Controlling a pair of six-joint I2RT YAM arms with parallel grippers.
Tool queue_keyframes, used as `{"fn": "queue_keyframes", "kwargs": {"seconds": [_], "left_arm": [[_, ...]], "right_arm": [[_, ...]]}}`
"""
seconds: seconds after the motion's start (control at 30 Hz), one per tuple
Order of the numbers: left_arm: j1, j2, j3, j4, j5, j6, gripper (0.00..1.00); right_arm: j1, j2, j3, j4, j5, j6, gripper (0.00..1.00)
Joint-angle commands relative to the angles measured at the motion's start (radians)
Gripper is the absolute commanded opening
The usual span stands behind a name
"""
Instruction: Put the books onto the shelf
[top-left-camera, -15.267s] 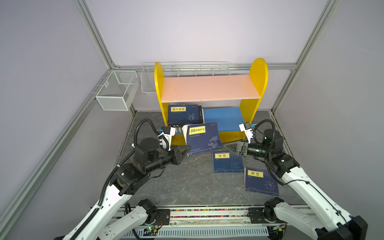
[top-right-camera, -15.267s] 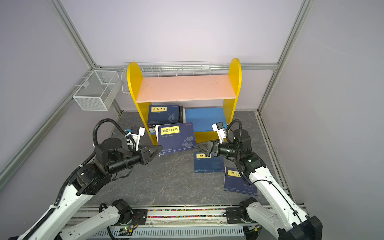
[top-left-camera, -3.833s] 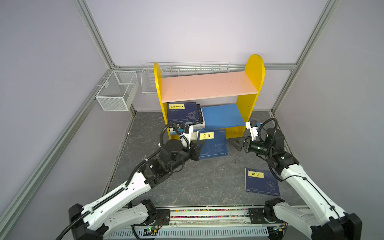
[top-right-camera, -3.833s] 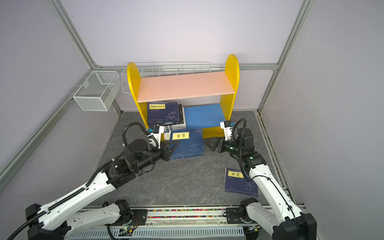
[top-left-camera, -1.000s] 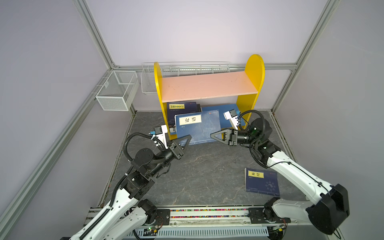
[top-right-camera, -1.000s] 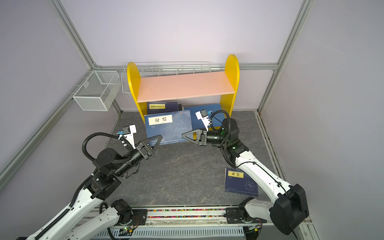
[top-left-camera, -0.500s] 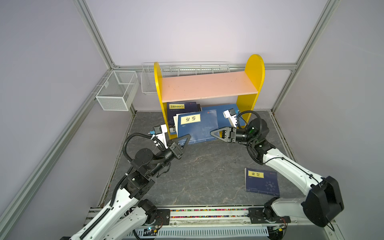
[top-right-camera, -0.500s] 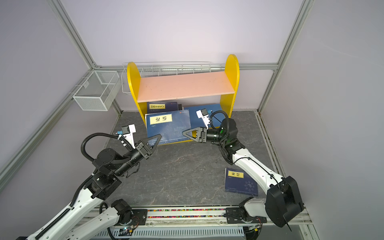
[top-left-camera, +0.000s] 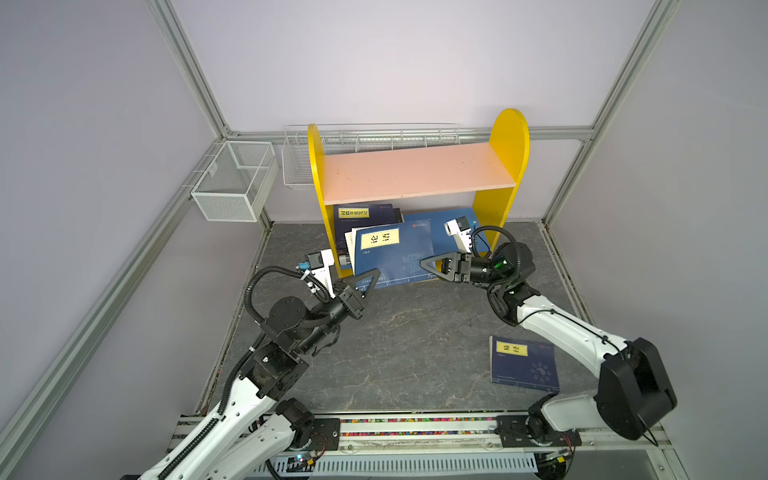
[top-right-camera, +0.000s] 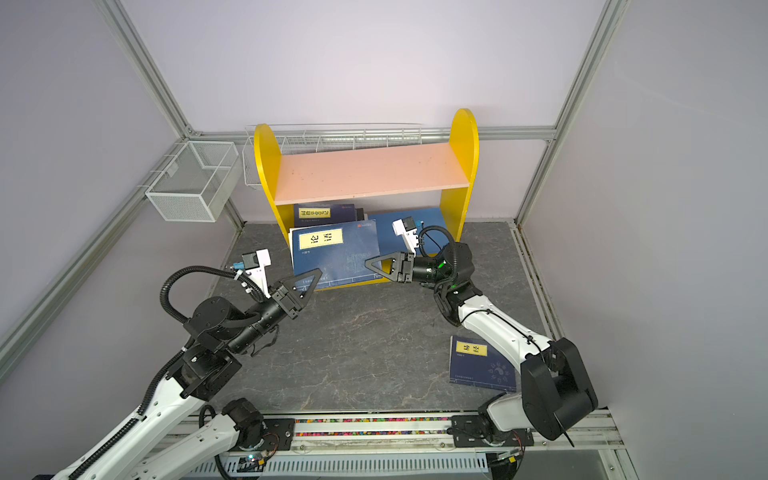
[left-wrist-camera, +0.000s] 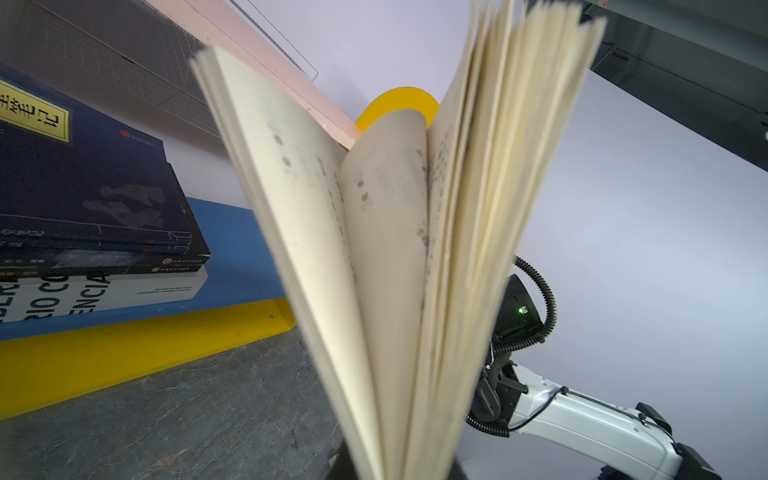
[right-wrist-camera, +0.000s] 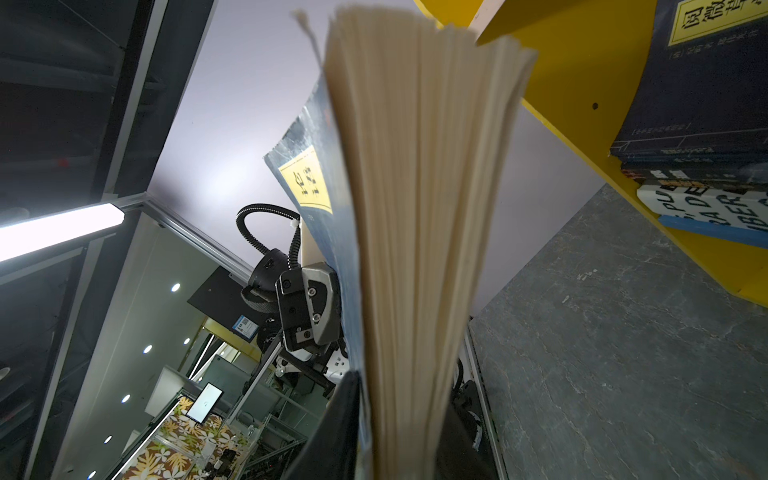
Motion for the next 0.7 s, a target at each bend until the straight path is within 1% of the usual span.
{"fn": "queue_keyframes", "kwargs": {"seconds": [0.0,0.13,0.4,0.53,0.57,0.63,0.67], "left_arm": [[0.001,0.001,0.057,-0.002,-0.028,0.036,0.00],[0.001,0.001,0.069,-0.010,-0.028,0.043,0.00],[0.001,0.012,0.066,0.006,-0.015,0.037,0.00],[0.001,0.029,0.064,0.006,-0.017,0.034,0.00],[0.001,0.033,0.063,-0.001,-0.022,0.033,0.03],[0.001,0.035,0.066,-0.027,-0.043,0.038,0.23],[0.002,0.033,0.067,-0.050,-0.062,0.042,0.37]], "right_arm": [[0.004,-0.014,-0.029,0.059,-0.005,0.026,0.31],[0.004,-0.042,-0.044,-0.002,0.000,-0.016,0.32],[0.006,-0.120,-0.023,-0.215,0.031,-0.160,0.20],[0.006,-0.135,-0.017,-0.265,0.062,-0.190,0.16],[0.007,-0.135,-0.020,-0.266,0.074,-0.190,0.15],[0.006,-0.131,-0.025,-0.258,0.090,-0.190,0.14],[0.006,-0.127,-0.026,-0.254,0.095,-0.187,0.13]]}}
